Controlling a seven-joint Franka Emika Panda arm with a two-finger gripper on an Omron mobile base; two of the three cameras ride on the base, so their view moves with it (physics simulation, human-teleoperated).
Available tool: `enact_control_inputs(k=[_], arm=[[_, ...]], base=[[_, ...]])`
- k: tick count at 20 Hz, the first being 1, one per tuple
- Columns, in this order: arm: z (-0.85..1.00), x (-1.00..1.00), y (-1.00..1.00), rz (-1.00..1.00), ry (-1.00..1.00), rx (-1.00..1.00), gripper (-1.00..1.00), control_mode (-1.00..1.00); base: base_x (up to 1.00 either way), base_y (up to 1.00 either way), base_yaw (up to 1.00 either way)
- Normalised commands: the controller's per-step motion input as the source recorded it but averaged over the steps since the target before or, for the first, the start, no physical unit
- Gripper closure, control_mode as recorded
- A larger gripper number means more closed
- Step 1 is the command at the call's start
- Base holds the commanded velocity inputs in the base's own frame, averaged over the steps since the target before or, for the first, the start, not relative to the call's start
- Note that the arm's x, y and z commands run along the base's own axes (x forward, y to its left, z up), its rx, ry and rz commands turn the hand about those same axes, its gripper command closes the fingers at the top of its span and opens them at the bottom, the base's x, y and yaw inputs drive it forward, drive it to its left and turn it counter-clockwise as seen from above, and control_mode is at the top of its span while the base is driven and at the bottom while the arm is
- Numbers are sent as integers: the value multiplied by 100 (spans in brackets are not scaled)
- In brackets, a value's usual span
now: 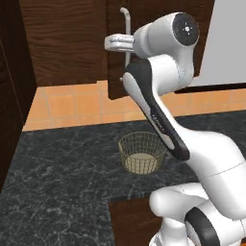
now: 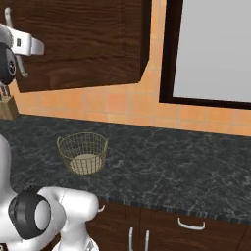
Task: Open the cabinet, pick up the bread from the cabinet and place it in the basket. Then move the basket to the dining counter.
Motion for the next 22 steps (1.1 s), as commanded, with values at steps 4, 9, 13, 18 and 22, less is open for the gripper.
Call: enact_control_inputs(k=[4, 9, 13, 18, 22], arm=[[19, -100, -62, 34, 0, 13, 100, -100], [15, -100, -80, 40, 0, 17, 100, -100], [13, -100, -83, 41, 5, 14, 100, -100], [-1, -86, -77, 41, 4, 6, 100, -100], [-23, -27, -73, 34, -6, 0, 100, -100]], base=[[0, 0, 0], [0, 0, 0], [0, 0, 0], [0, 0, 0], [0, 0, 0]])
